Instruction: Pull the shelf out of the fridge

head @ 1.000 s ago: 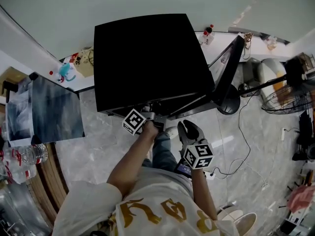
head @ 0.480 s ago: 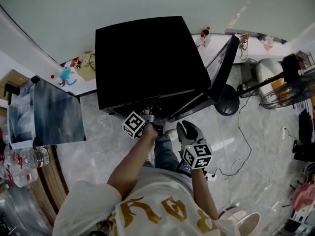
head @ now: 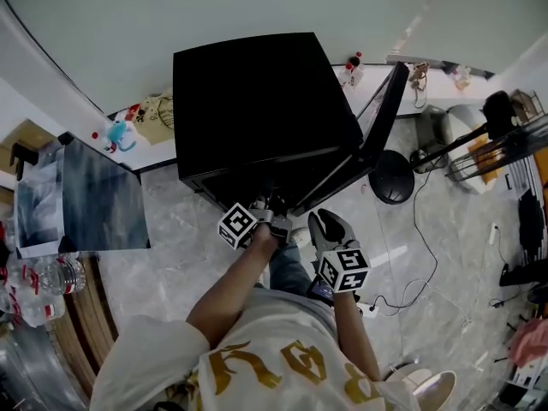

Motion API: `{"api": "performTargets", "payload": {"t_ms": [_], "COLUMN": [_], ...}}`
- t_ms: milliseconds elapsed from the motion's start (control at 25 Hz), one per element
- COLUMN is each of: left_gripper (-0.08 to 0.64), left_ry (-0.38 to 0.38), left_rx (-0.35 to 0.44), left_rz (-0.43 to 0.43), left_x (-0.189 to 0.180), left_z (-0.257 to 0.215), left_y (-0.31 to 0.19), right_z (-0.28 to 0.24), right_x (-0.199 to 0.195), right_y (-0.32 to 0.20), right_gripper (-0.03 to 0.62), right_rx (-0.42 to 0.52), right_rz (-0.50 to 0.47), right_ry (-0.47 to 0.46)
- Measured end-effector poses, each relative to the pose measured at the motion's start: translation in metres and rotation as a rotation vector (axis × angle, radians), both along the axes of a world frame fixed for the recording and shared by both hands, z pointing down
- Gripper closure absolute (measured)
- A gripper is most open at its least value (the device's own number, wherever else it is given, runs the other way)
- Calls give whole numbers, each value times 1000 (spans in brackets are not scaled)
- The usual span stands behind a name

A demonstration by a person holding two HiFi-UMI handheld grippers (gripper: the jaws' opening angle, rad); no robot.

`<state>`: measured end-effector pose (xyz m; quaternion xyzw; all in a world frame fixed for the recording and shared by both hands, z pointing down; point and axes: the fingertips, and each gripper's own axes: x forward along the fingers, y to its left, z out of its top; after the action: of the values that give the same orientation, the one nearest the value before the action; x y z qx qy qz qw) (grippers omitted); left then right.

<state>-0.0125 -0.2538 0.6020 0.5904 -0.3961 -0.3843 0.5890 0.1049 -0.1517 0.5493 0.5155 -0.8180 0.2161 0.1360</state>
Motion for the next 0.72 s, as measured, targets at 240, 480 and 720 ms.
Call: {"api": "performTargets", "payload": {"t_ms": [240, 480, 720], "left_gripper": [545, 545, 545], "left_ry": [-1, -7, -6], "left_rx": [-10, -14, -16], "left_rz": [9, 30, 41], "left_x": [3, 6, 6], "left_z": [0, -1, 0], "left_y": [16, 31, 42], "right_z": [-7, -10, -11], "right_x": [4, 3, 5], "right_y": [3, 9, 18], "right_gripper": [488, 527, 550], "right_rx": [19, 28, 29], "right_rz": [15, 26, 41], "right_ry": [-3, -36, -61]}}
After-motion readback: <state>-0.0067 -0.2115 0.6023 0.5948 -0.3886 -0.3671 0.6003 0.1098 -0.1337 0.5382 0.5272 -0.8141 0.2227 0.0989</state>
